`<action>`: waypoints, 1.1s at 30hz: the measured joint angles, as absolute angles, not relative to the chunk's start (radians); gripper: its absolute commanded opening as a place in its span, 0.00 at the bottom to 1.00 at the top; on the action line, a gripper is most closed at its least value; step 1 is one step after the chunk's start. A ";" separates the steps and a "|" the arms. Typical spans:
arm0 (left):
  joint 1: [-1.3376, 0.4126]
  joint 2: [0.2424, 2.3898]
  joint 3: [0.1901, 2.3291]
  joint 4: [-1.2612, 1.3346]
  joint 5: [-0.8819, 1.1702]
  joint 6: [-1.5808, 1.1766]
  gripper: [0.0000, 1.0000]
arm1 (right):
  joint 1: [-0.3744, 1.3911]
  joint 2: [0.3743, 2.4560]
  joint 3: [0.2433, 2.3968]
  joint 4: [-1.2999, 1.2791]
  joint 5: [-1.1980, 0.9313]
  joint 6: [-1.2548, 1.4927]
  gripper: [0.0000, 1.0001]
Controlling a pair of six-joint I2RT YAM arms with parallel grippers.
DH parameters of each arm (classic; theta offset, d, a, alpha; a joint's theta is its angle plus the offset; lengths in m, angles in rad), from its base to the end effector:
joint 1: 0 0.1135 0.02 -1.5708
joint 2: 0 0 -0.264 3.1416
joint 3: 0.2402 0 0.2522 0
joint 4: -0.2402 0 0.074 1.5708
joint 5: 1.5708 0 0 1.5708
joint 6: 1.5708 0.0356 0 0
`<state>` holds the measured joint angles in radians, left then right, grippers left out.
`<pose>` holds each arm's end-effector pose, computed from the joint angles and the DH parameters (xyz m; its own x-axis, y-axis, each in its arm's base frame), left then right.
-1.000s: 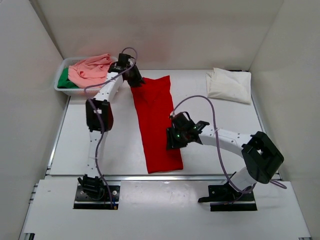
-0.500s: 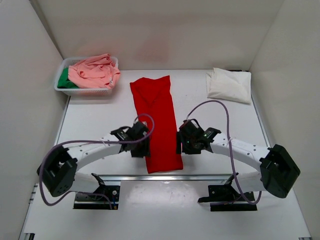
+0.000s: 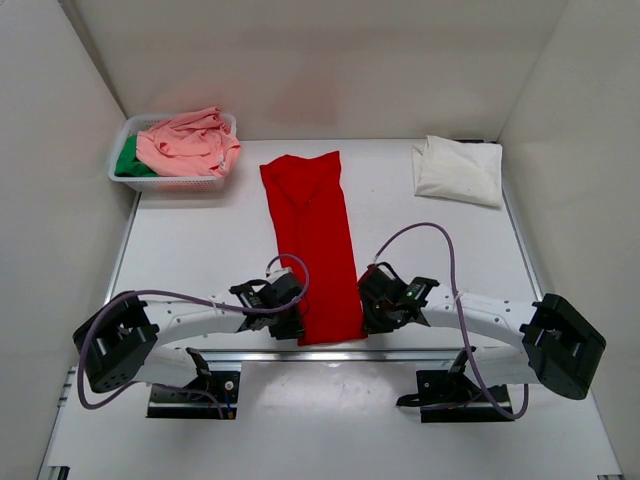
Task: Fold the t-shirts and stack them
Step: Grab the bottom of the folded rectangular tshirt with both arms
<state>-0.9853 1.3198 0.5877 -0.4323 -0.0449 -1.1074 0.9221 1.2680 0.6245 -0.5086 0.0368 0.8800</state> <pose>0.1229 -0.1825 0.1495 -0.9629 -0.1649 -0.2136 -0.0863 0.9382 -0.3352 0.1326 0.1728 0.1664 -0.9585 0.0107 -0.2850 -0.0762 0.9534 0.2919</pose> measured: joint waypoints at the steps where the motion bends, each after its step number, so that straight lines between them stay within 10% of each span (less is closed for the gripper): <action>1: -0.986 1.326 0.586 -0.428 -0.047 -1.116 0.12 | 0.918 1.268 0.622 -0.504 0.034 0.877 0.00; 12: -0.953 1.239 0.509 -0.408 -0.042 -1.129 0.00 | 0.861 1.243 0.621 -0.490 0.022 0.844 0.01; 20: -0.946 1.208 0.487 -0.414 -0.041 -1.130 0.00 | 0.897 1.235 0.657 -0.517 0.038 0.830 0.29; 33: -0.945 1.200 0.480 -0.410 -0.038 -1.130 0.00 | 0.960 1.303 0.713 -0.448 0.018 0.804 0.41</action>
<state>-0.9455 1.2003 0.4801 -0.4103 -0.0376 -1.1301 0.9599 1.3031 0.7127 -0.4478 0.0178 0.8036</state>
